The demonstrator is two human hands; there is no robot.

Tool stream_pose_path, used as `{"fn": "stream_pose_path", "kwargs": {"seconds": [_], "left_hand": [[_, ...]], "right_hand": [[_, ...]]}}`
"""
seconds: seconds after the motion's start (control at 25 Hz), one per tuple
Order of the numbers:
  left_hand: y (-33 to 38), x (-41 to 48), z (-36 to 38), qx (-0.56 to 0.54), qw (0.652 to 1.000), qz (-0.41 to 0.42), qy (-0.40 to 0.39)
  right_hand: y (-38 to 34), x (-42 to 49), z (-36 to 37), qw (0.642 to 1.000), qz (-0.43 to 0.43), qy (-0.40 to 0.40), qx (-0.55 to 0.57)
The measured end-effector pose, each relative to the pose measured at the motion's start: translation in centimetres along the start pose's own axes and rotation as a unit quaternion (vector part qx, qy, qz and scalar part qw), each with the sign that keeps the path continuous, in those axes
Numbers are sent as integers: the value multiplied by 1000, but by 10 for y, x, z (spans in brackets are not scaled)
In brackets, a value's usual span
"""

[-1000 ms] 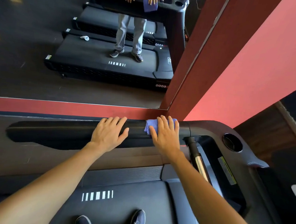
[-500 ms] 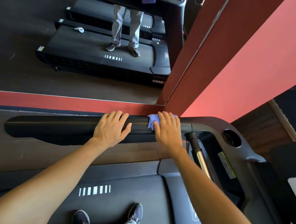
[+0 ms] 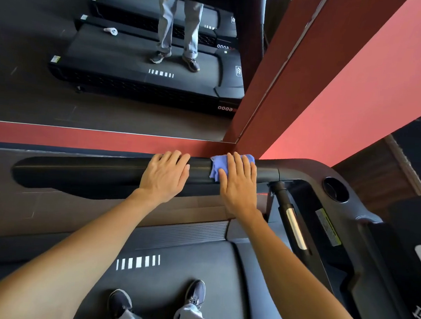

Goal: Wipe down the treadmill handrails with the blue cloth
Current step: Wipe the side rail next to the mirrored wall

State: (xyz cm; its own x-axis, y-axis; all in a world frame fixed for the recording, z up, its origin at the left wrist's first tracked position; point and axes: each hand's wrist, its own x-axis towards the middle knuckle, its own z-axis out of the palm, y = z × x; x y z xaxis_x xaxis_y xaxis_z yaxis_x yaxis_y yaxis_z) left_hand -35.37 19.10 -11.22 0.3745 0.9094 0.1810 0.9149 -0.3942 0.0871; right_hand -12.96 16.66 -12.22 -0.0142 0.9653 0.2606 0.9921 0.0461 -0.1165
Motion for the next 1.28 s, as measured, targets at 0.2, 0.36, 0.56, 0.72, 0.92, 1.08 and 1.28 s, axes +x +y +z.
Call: {"fn": "stream_pose_path", "kwargs": {"seconds": [0.2,0.36,0.56,0.72,0.92,1.08,1.28], "left_hand": [[-3,-1,-4,14,1000,17,-10],[-38,-12,-9,5,1000,12,-24],[-63,-21,-8,25,999,-8,-21],[-66,-21,-9,35,999,-8,-12],[-97,-39,-12,13,999,-31,12],[-114,-49,-16,43,998,-37,3],[-173,-75,-29,25,995,-94,-15]], "right_hand": [[-69,-4,12,990,-83,-7,112],[-55,35,-1,982,-138,4,131],[-69,-10,13,993,-36,45,99],[-110,12,5,986,-141,17,89],[-86,1,10,994,-13,76,73],[-190,-2,21,982,-109,33,153],[-166,24,6,985,-160,19,57]]}}
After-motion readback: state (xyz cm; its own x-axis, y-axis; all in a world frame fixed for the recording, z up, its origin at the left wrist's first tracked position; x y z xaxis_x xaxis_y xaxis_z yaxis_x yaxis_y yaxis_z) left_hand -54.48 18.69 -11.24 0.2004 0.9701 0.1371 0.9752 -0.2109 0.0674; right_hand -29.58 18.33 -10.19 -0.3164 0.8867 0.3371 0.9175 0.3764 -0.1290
